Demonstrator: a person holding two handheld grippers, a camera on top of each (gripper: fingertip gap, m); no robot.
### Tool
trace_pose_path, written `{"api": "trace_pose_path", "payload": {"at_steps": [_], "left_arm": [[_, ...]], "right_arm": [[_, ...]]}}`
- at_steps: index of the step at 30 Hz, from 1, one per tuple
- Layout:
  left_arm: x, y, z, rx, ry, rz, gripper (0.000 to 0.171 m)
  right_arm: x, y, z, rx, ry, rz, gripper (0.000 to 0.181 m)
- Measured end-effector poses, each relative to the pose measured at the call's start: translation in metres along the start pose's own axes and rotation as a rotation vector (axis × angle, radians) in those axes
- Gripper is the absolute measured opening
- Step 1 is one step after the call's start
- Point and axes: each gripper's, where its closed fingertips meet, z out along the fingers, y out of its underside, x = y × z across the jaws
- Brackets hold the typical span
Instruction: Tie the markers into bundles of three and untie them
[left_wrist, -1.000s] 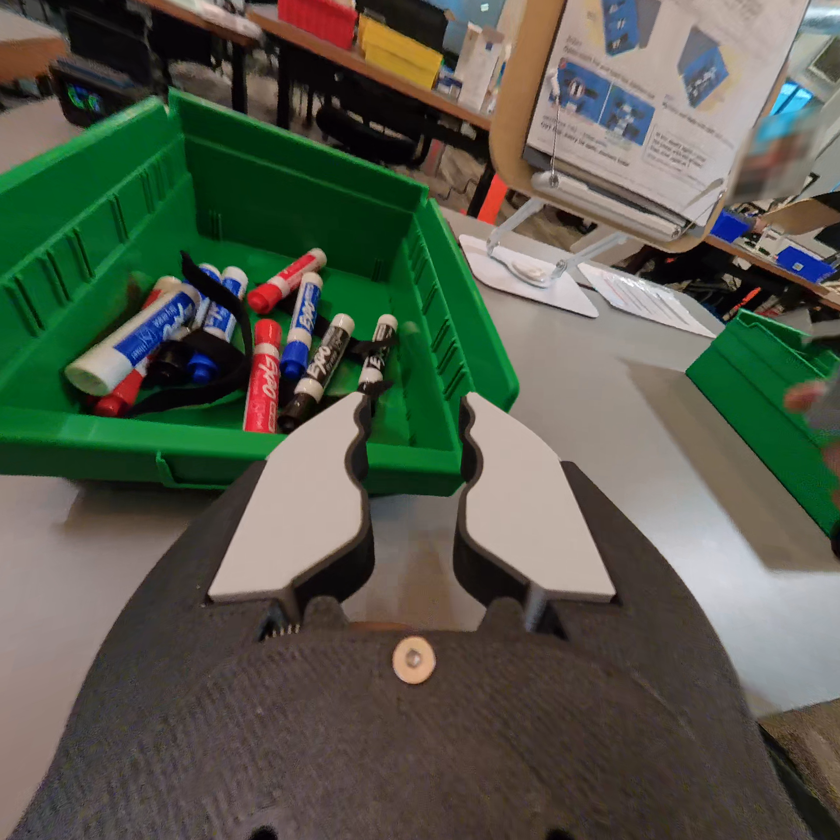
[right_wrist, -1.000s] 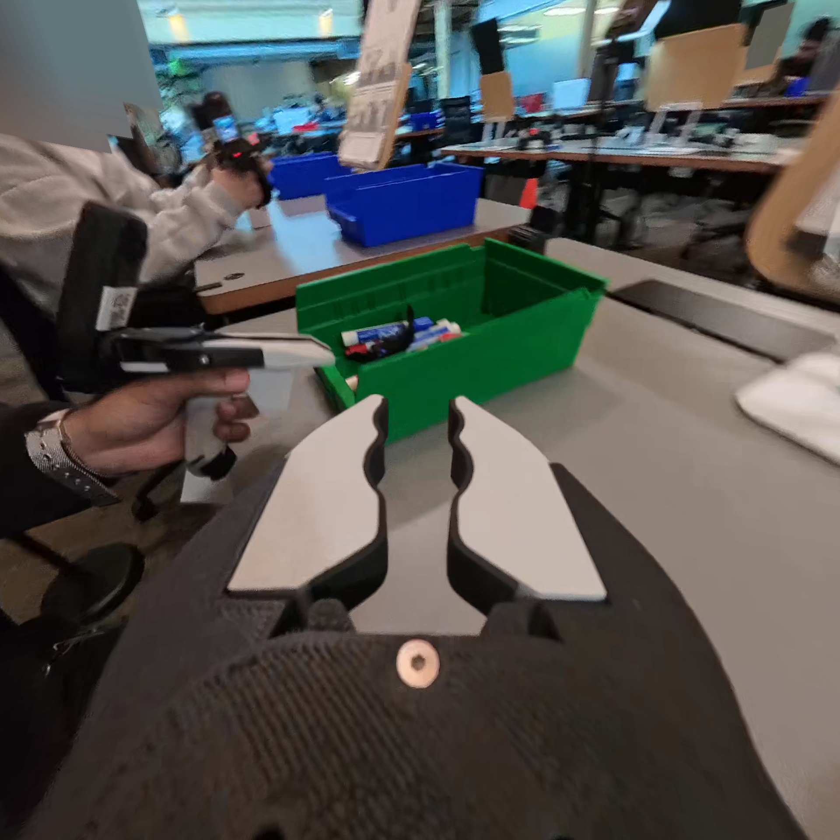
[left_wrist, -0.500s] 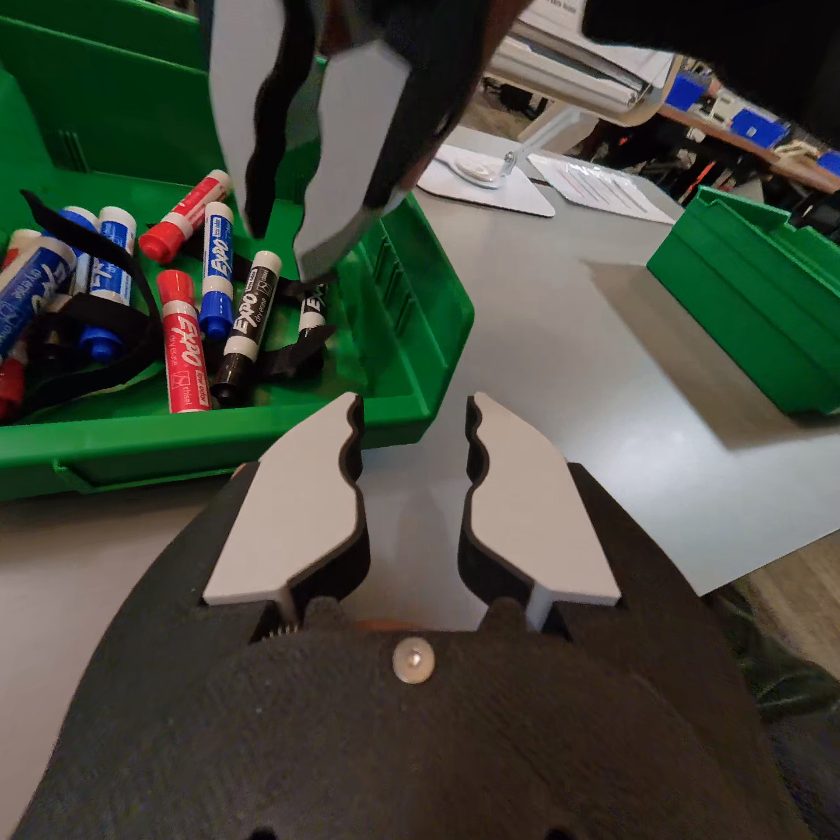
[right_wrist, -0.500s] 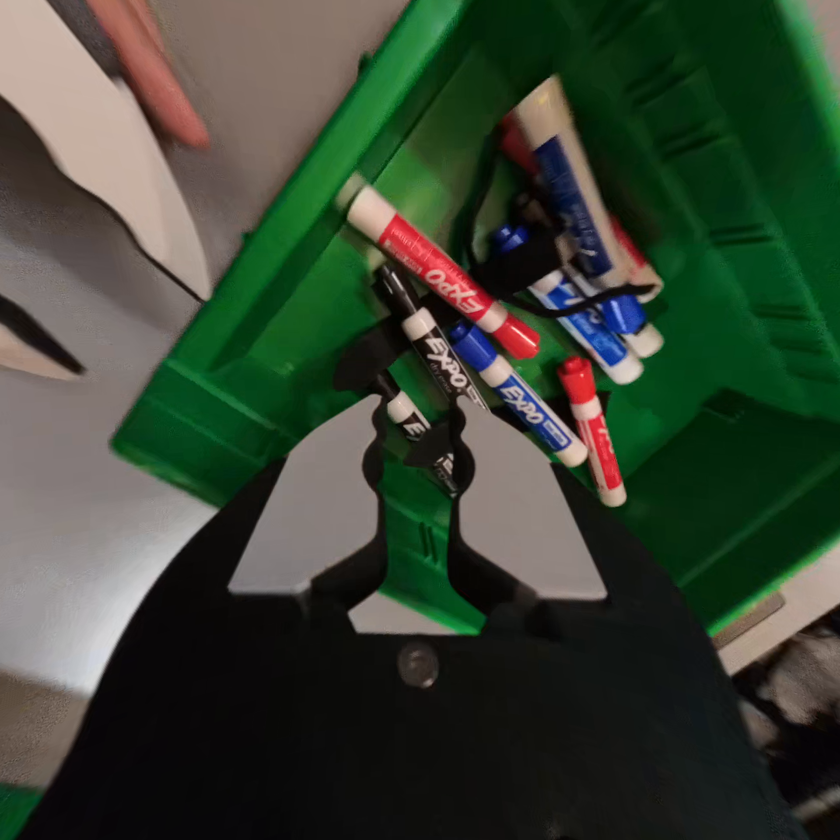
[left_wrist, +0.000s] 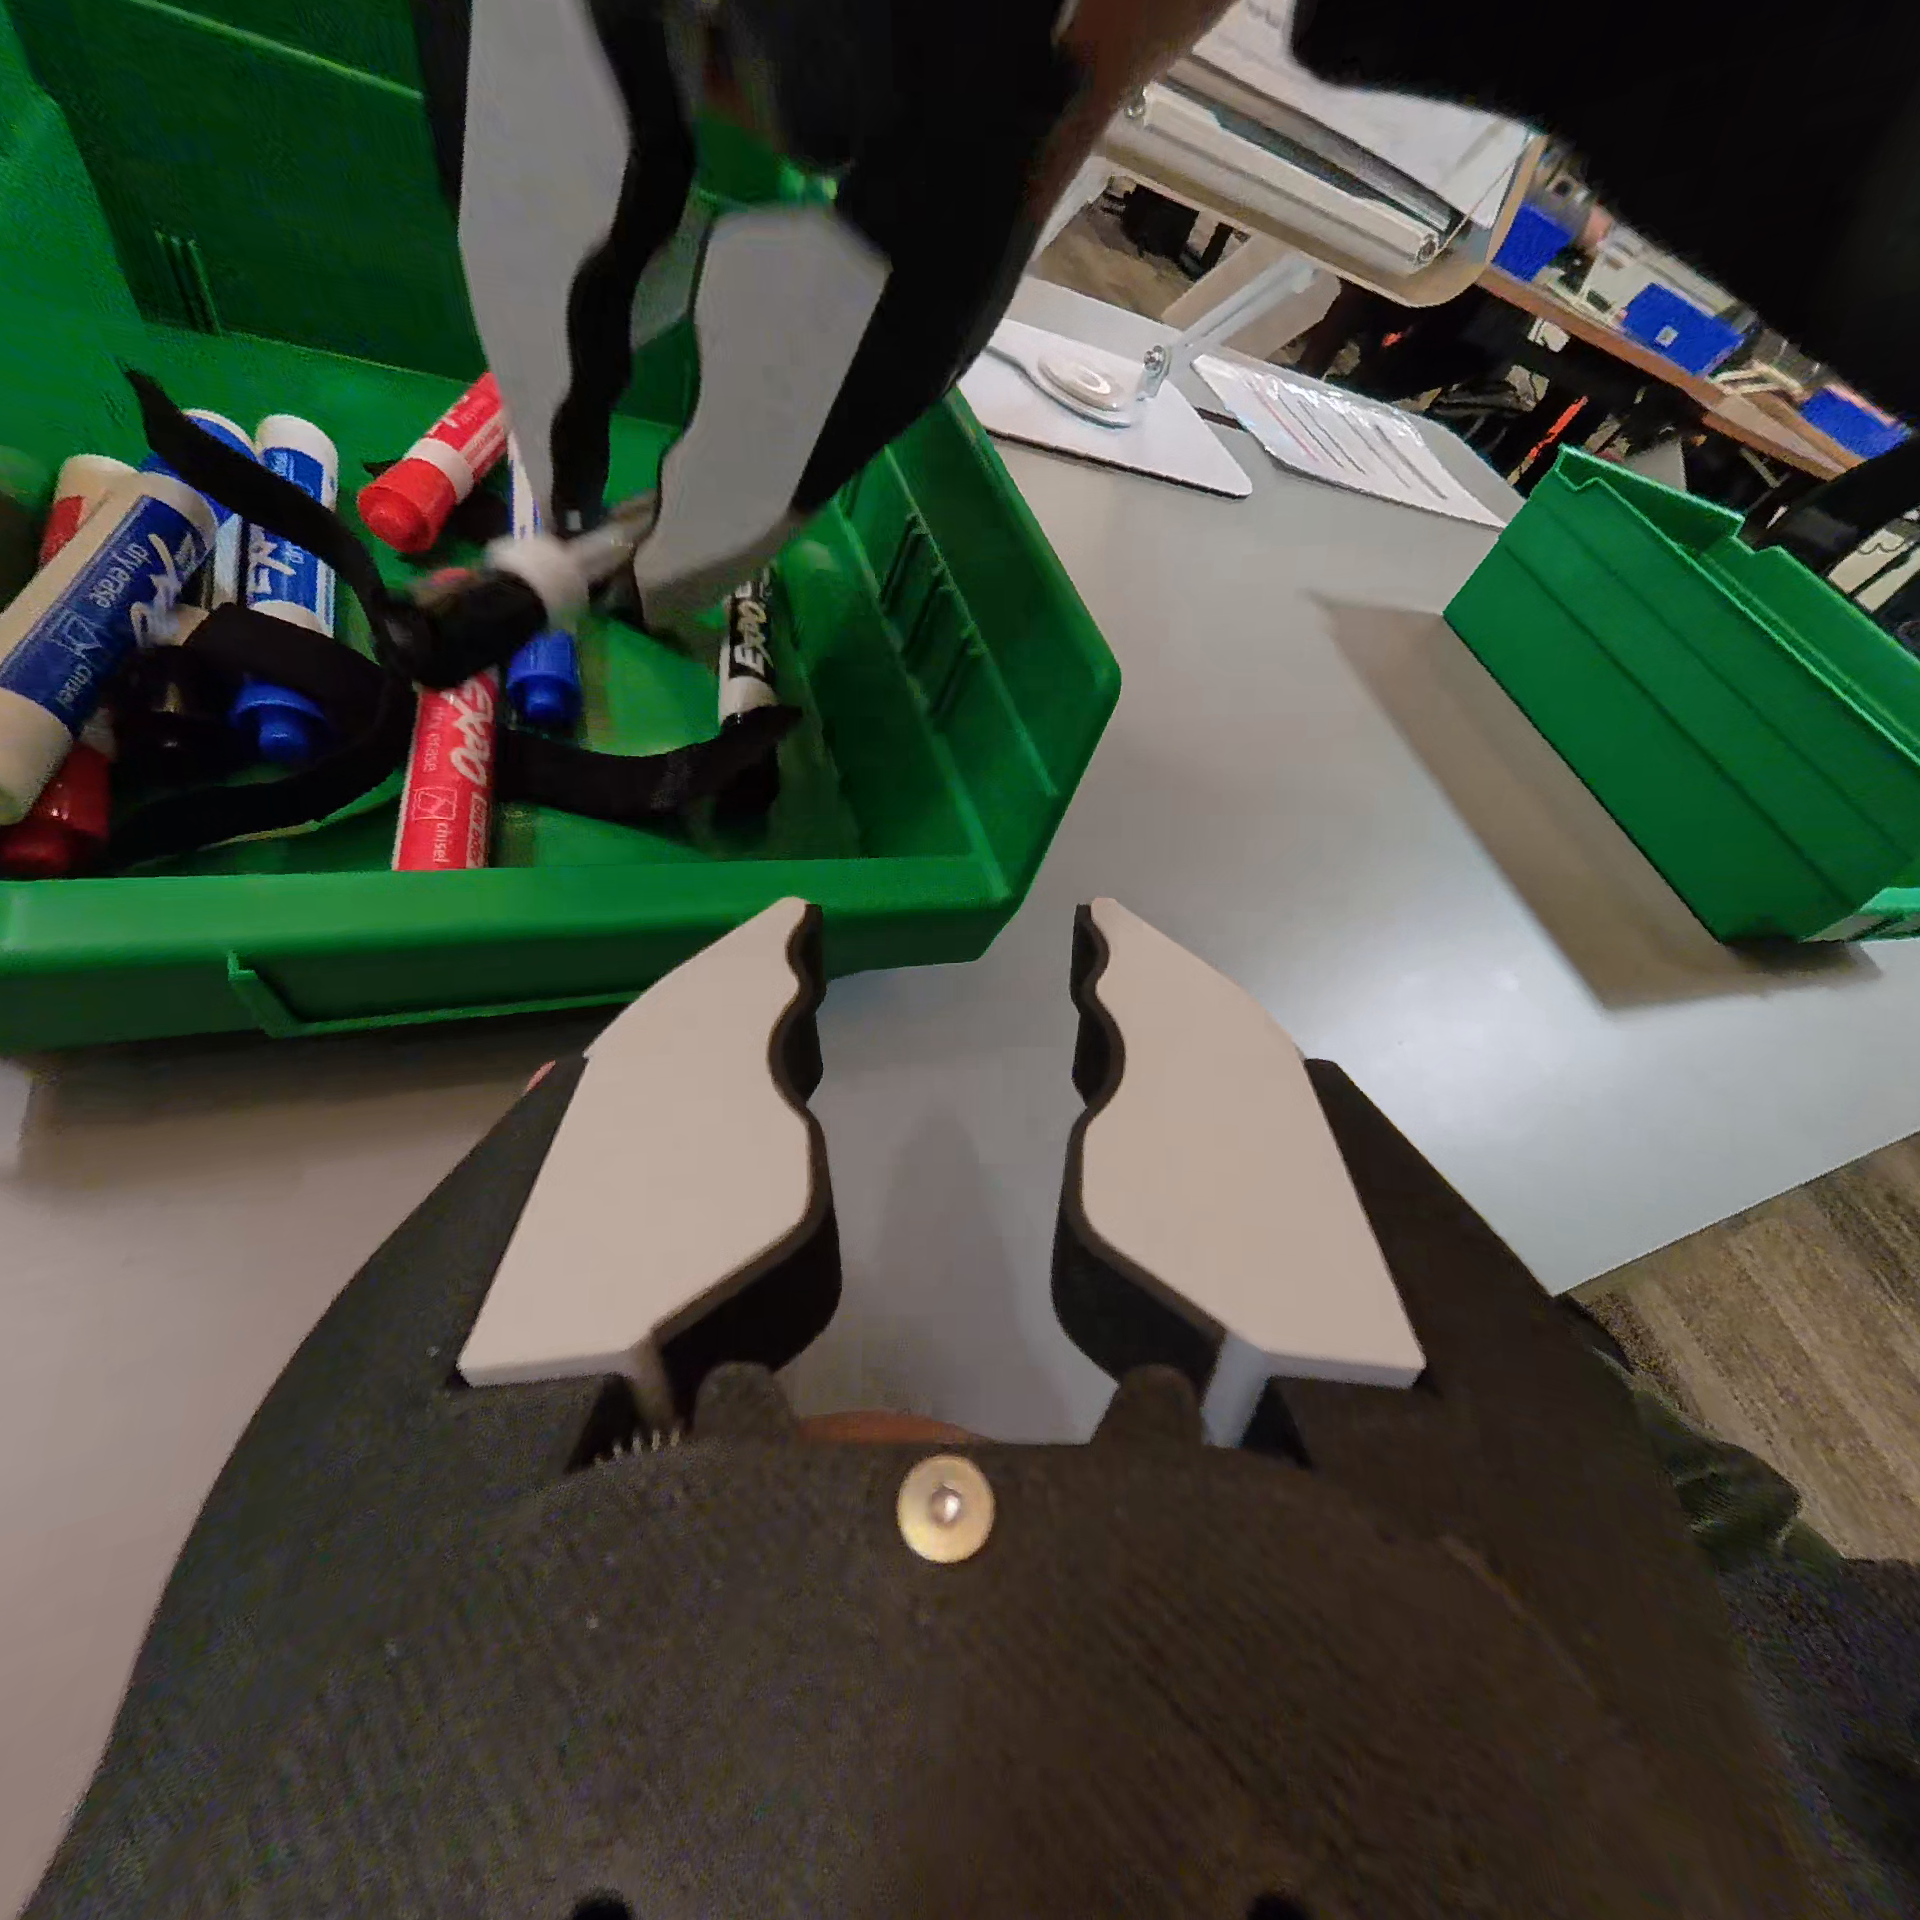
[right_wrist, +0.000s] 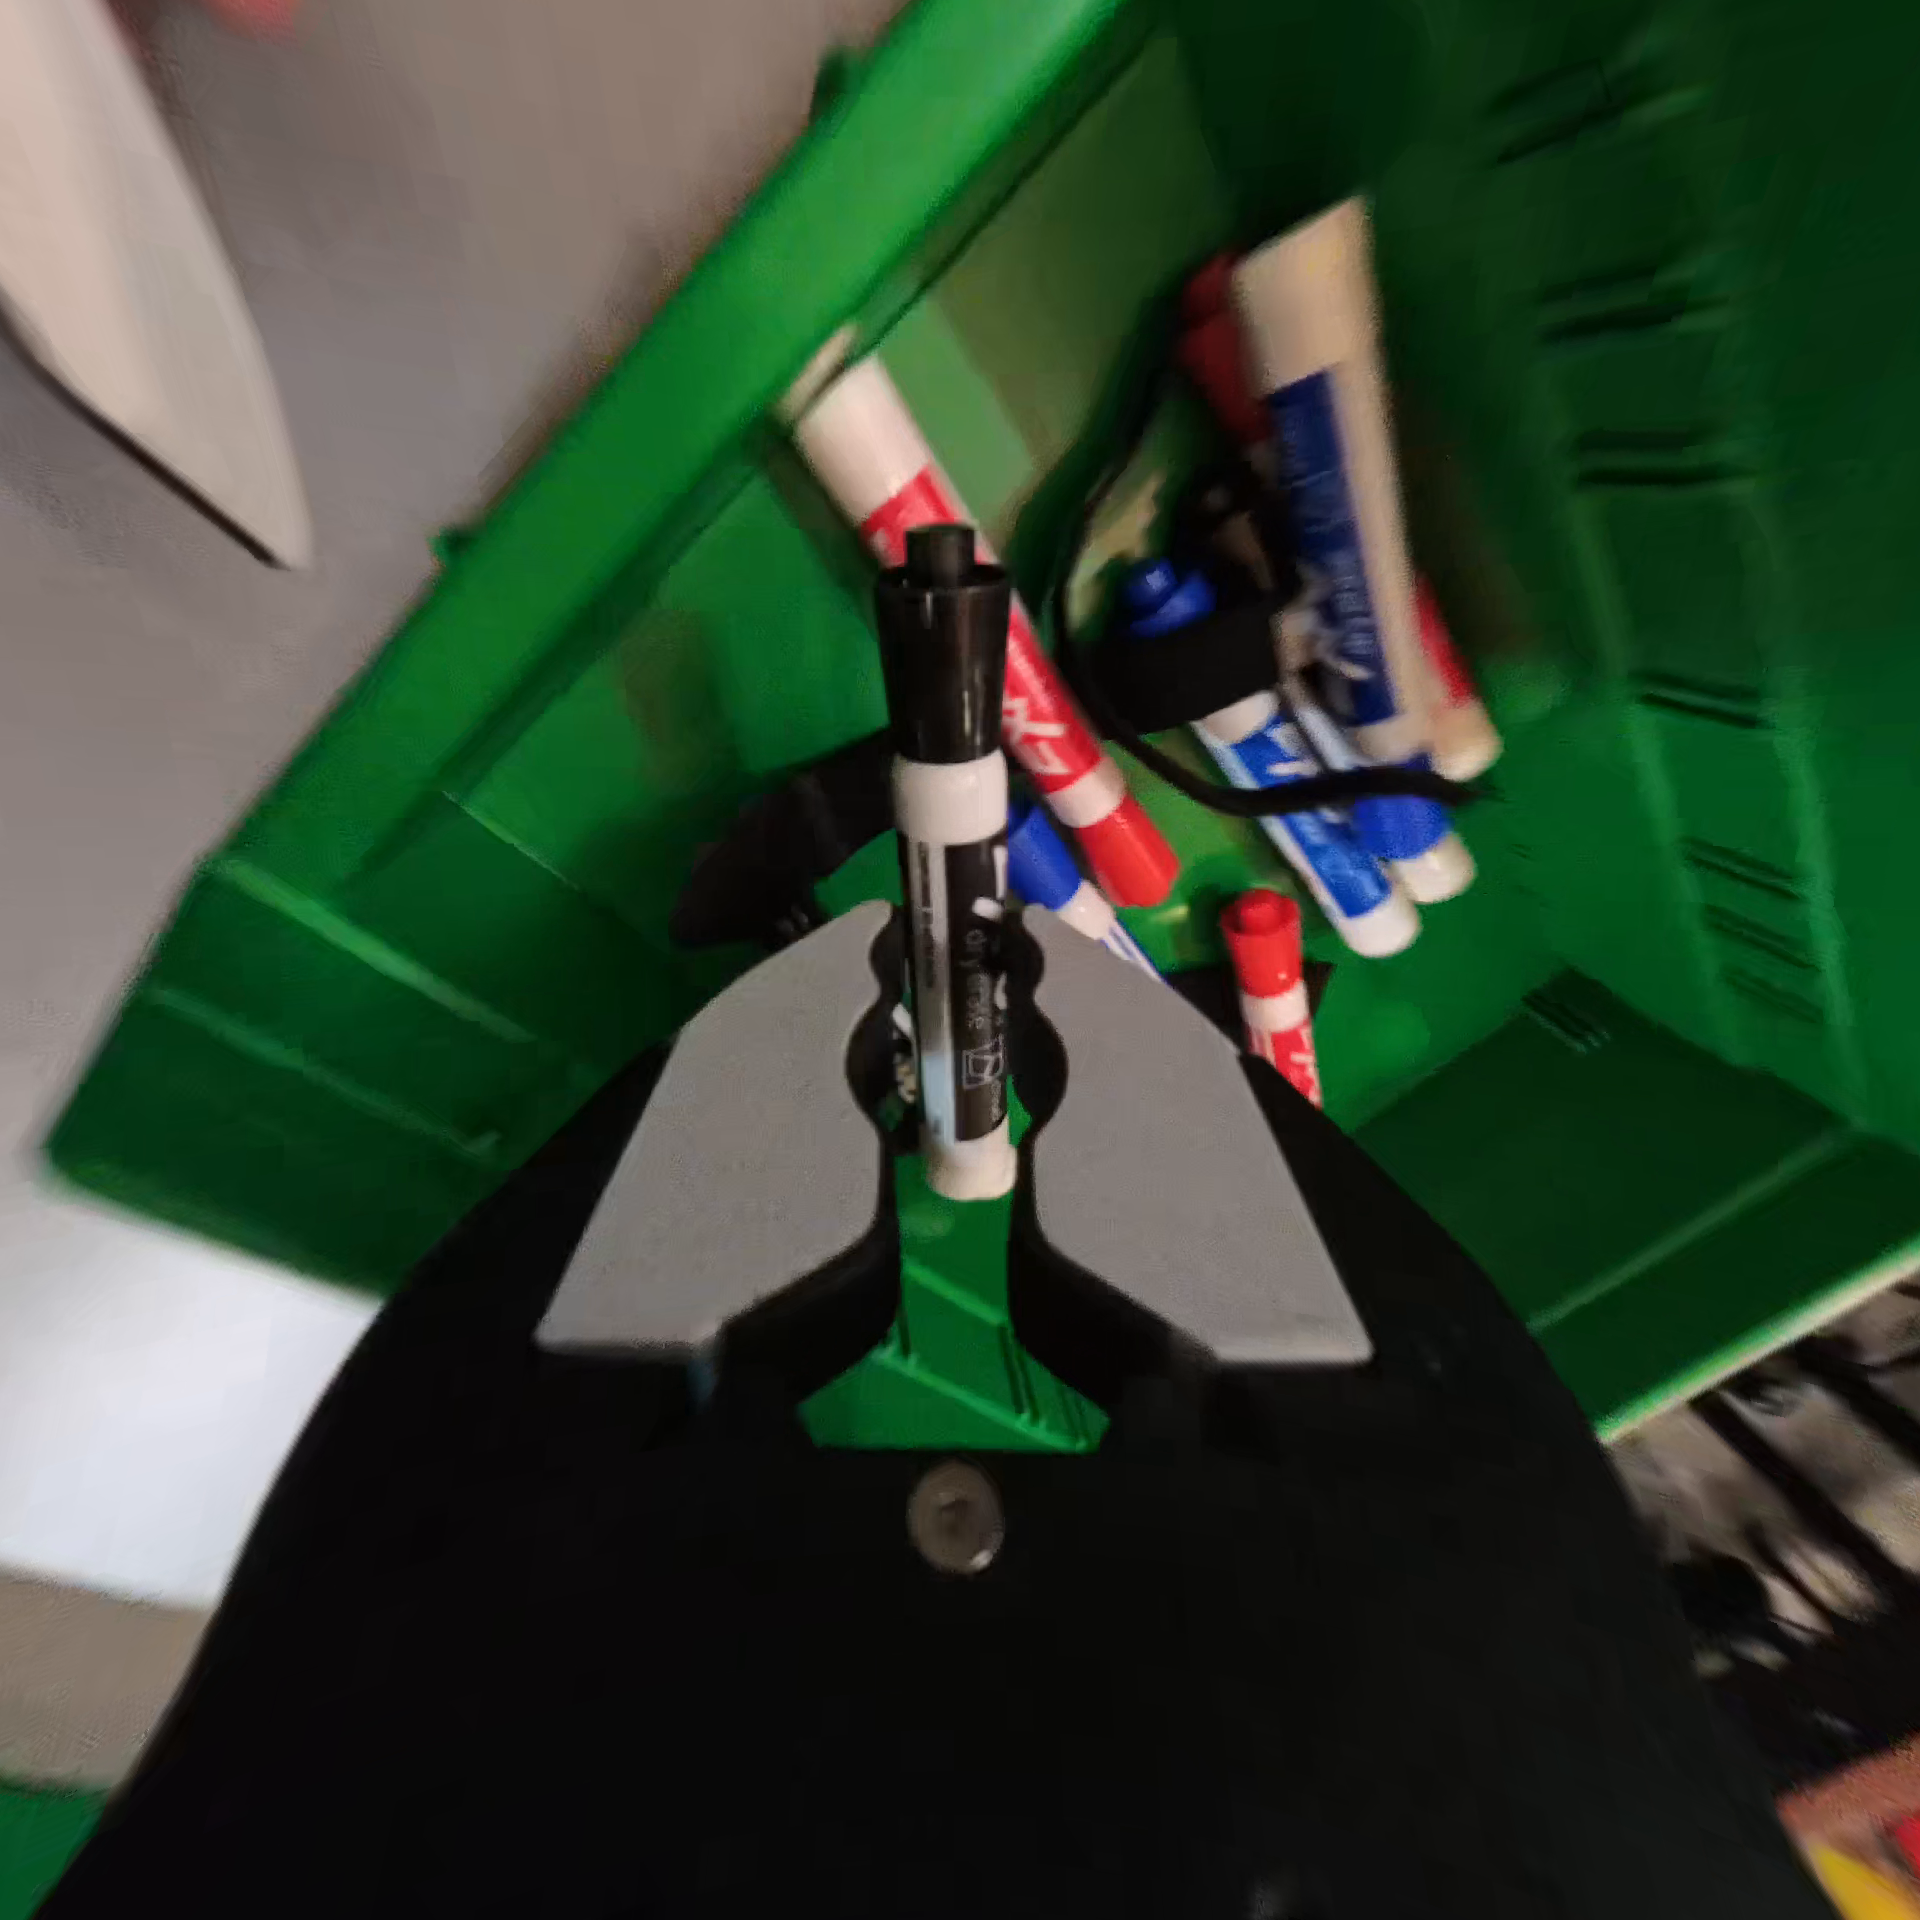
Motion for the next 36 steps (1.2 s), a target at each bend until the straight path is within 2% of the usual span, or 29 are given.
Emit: {"api": "trace_pose_path", "payload": {"at_steps": [3, 7, 10, 13, 15, 17, 20, 22, 24, 28, 32, 36], "left_arm": [[0.005, -0.003, -0.001, 0.015, 0.019, 0.006, 0.046], [0.024, -0.005, -0.002, 0.037, 0.098, 0.042, 0.046], [0.048, -0.01, -0.006, 0.085, 0.192, 0.086, 0.044], [0.075, -0.009, -0.008, 0.119, 0.288, 0.086, 0.037], [0.102, -0.003, -0.005, 0.114, 0.393, 0.021, 0.024], [0.135, 0.009, 0.003, 0.065, 0.504, -0.026, 0.024], [0.166, 0.041, 0.025, -0.064, 0.514, 0.056, 0.038], [0.184, 0.048, 0.033, -0.074, 0.54, 0.078, 0.039], [0.199, 0.047, 0.038, -0.053, 0.576, 0.049, 0.033], [0.213, 0.052, 0.043, -0.072, 0.631, 0.042, 0.025], [0.208, 0.049, 0.046, -0.053, 0.62, 0.067, 0.035], [0.21, 0.045, 0.038, -0.062, 0.716, 0.026, 0.021]], "right_arm": [[0.0, -0.022, -0.053, 0.287, 0.089, 0.217, 0.018], [-0.019, -0.035, -0.137, 0.862, 0.181, 0.688, 0.018], [-0.063, -0.014, -0.176, 1.233, 0.225, 0.977, 0.018], [-0.118, 0.016, -0.175, 1.422, 0.275, 1.193, 0.018], [-0.151, 0.03, -0.162, 1.503, 0.284, 1.307, 0.018], [-0.177, 0.04, -0.15, 1.547, 0.288, 1.378, 0.018], [-0.204, 0.045, -0.145, 1.632, 0.281, 1.403, 0.018], [-0.216, 0.049, -0.144, 1.659, 0.295, 1.4, 0.018], [-0.223, 0.052, -0.143, 1.684, 0.294, 1.407, 0.018], [-0.23, 0.056, -0.145, 1.747, 0.234, 1.406, 0.018], [-0.235, 0.053, -0.137, 1.75, 0.184, 1.409, 0.018], [-0.236, 0.051, -0.136, 1.77, 0.137, 1.409, 0.018]]}}
